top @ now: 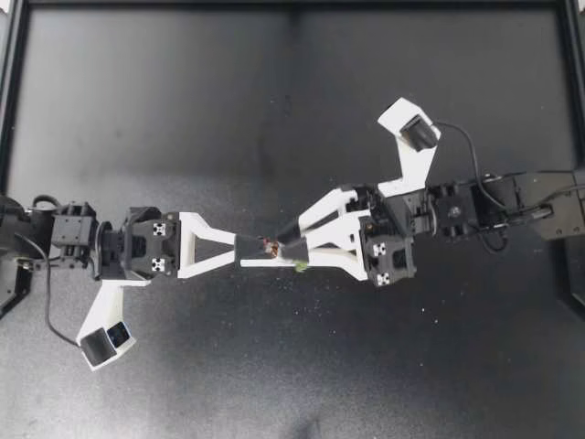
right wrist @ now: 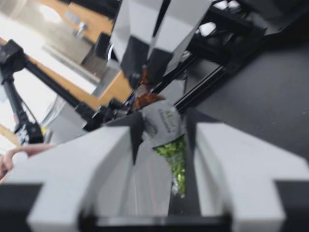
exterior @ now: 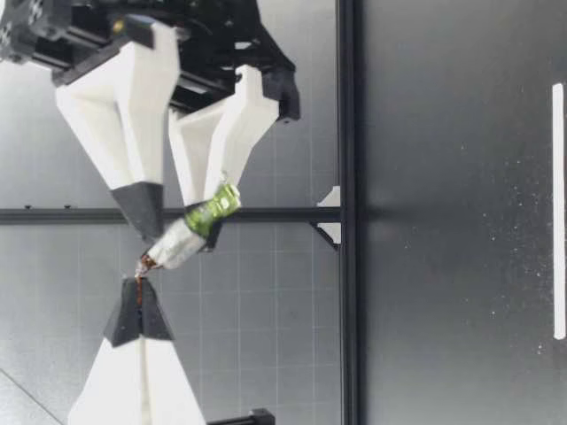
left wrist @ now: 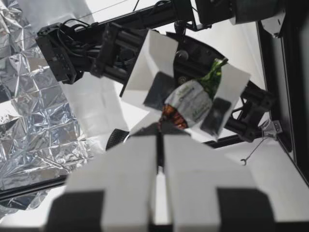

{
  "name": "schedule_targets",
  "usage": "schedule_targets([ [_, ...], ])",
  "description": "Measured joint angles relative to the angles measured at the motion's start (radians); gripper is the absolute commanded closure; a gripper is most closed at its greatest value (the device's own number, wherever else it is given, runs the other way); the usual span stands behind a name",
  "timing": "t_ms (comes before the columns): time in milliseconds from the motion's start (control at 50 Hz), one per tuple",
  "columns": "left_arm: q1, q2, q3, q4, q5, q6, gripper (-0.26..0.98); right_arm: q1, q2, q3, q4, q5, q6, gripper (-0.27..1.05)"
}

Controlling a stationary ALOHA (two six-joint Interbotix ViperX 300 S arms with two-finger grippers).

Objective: Pick up the candy and unwrap it.

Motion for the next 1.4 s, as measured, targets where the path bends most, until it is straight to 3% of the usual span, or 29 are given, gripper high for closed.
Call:
schedule_targets([
  [220, 0.000, 0.000, 0.000, 0.000, -0.002, -0.002, 0.91, -0.009, 0.017, -0.014, -0.020, -0.003, -0.002, 0.88],
  [300, 0.000, 0.000, 0.003, -0.003, -0.002, -0.006, 0.91, -0.015, 0.017, -0.014, -0.021, -0.002, -0.005, 0.95],
  [520, 0.000, -0.003, 0.037, -0.011, -0.006, -0.040, 0.91, -0.020, 0.011, -0.006, -0.025, 0.008, -0.031, 0.97],
  [800, 0.000, -0.012, 0.067, -0.043, 0.028, -0.198, 0.86, -0.025, -0.055, -0.017, -0.023, 0.155, -0.115, 0.97],
  [960, 0.000, -0.014, 0.067, -0.048, 0.066, -0.267, 0.65, -0.026, -0.063, -0.044, -0.025, 0.258, -0.158, 0.97],
  [1040, 0.000, -0.017, 0.067, -0.048, 0.075, -0.279, 0.43, -0.026, -0.063, -0.054, -0.026, 0.276, -0.163, 0.97],
  [1120, 0.002, -0.023, 0.069, -0.044, 0.081, -0.284, 0.12, -0.026, -0.063, -0.058, -0.025, 0.285, -0.164, 0.97],
  [1160, 0.000, -0.029, 0.074, -0.046, 0.083, -0.284, 0.04, -0.026, -0.064, -0.060, -0.026, 0.291, -0.167, 0.97],
  [1300, 0.000, -0.041, 0.095, -0.051, 0.092, -0.298, 0.04, -0.026, -0.069, -0.060, -0.025, 0.316, -0.184, 0.97],
  [1400, 0.000, -0.044, 0.104, -0.087, 0.101, -0.370, 0.04, -0.026, -0.083, -0.061, -0.025, 0.333, -0.207, 0.97],
])
